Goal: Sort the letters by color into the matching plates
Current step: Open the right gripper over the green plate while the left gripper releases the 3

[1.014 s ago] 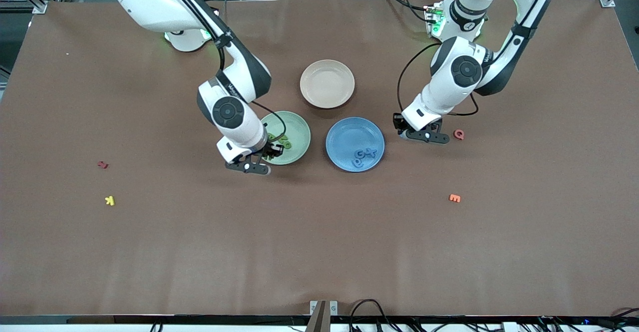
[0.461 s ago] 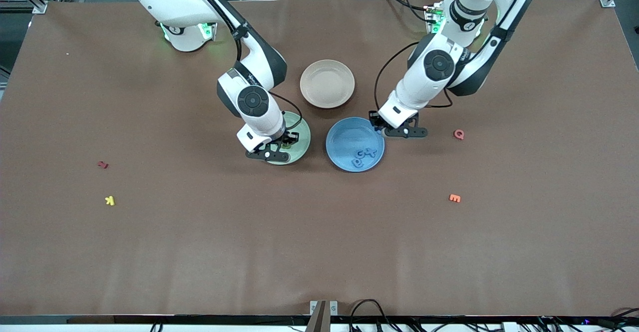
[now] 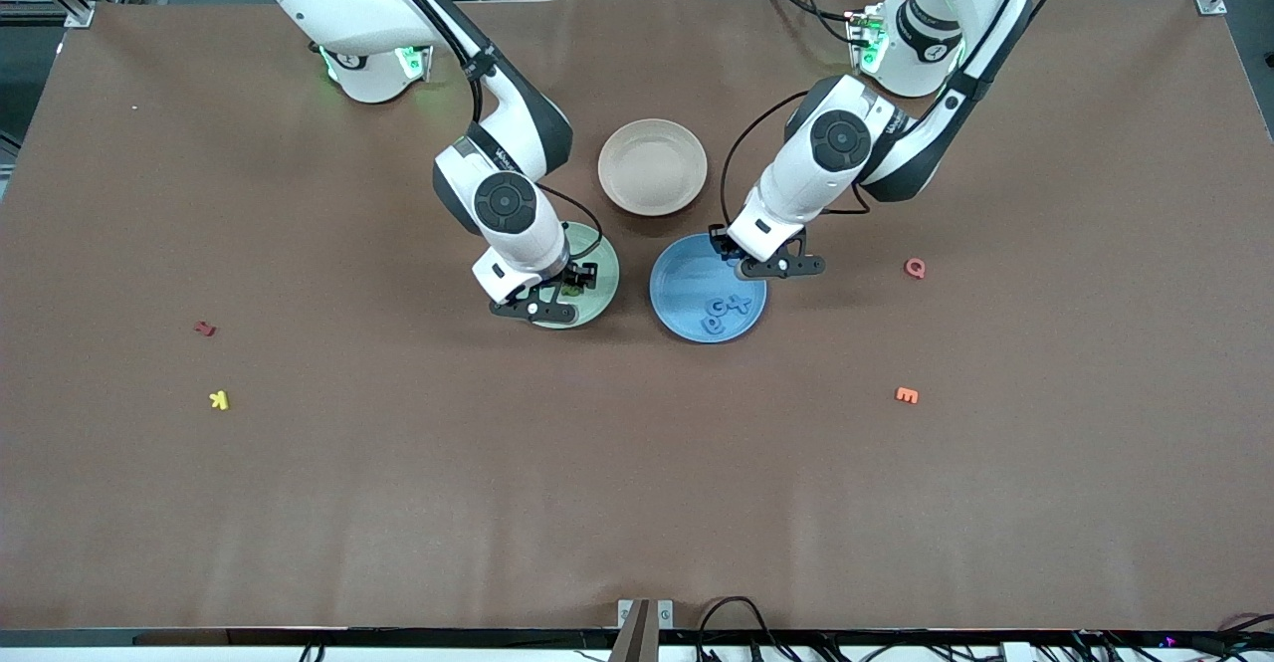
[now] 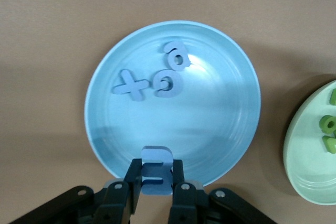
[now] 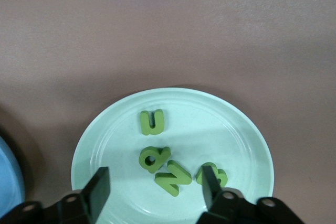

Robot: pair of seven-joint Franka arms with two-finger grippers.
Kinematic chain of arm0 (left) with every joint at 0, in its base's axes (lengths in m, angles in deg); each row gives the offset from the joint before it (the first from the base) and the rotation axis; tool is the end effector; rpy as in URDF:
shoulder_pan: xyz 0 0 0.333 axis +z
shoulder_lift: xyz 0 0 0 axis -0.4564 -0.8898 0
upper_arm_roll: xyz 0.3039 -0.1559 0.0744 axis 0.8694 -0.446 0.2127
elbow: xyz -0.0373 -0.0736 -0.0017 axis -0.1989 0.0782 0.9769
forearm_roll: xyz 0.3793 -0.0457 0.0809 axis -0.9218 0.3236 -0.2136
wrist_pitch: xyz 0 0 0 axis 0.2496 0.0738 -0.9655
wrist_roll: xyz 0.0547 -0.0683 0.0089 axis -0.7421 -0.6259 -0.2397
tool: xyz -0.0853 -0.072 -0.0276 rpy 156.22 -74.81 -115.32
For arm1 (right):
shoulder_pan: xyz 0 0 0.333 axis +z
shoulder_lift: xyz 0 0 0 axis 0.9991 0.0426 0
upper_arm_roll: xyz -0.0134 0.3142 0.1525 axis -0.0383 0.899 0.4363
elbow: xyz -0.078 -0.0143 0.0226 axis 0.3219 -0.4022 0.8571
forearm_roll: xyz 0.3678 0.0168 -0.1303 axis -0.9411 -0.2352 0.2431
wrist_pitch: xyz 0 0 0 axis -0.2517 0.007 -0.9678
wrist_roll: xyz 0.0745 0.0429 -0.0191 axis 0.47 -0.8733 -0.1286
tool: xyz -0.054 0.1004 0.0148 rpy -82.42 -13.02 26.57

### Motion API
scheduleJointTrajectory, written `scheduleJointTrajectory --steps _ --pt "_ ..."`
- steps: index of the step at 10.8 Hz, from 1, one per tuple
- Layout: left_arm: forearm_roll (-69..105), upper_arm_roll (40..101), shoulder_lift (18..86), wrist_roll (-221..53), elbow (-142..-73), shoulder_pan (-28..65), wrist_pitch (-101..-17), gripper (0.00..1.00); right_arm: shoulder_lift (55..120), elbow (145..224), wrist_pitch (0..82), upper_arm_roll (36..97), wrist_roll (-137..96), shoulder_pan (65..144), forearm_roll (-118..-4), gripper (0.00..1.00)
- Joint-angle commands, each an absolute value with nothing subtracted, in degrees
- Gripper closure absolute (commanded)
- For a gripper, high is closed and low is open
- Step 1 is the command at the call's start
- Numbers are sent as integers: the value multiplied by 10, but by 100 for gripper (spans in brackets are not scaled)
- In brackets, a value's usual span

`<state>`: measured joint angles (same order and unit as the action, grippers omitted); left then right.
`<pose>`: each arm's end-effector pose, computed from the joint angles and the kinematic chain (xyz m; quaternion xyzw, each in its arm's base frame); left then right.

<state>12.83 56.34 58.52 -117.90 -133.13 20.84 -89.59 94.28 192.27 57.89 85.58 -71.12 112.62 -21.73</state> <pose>0.4547 -0.3550 0.2904 0.9917 0.0546 -0.0310 0.1118 0.5178 0.3938 0.2614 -0.9968 0.0606 0.0502 0.0140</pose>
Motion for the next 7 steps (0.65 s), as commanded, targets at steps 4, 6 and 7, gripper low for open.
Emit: scheduleJointTrajectory --steps 4,6,7 --pt "131 601 506 -1192 -1248 169 -890 15 907 1920 553 782 -586 1094 -217 0" --pt "130 602 510 -1193 -1249 170 -888 0 904 1912 552 741 -528 1076 -217 0" --pt "130 602 512 -1196 -1248 170 -888 0 903 1910 550 722 -501 1067 -217 0"
